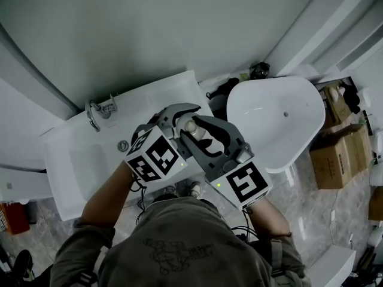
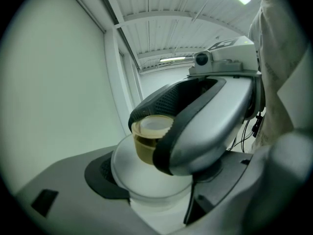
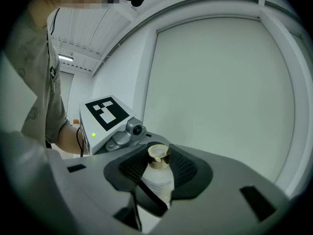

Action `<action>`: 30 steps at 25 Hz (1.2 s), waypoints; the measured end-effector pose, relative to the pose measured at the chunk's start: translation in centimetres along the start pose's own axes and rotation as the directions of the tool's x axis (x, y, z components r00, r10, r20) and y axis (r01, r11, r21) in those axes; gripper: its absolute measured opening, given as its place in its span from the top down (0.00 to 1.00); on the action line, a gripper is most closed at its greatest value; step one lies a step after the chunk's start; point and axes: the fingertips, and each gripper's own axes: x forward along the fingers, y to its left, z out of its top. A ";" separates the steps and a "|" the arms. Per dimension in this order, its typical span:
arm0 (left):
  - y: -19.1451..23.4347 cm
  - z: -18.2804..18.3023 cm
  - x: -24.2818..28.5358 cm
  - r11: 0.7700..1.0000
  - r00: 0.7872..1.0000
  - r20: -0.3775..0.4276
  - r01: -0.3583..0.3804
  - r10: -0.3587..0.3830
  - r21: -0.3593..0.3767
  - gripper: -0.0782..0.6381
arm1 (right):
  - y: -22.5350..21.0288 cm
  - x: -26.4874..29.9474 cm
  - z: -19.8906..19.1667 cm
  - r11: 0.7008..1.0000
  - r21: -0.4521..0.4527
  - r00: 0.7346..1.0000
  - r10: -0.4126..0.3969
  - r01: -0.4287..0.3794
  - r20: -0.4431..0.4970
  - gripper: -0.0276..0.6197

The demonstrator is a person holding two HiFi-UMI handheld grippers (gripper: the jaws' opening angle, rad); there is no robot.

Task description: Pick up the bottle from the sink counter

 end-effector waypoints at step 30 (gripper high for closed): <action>-4.5 -6.7 1.5 0.990 0.994 -0.092 0.045 -0.057 -0.131 0.41 | 3.0 0.3 -7.0 0.989 0.127 0.992 0.091 -0.080 -0.084 0.74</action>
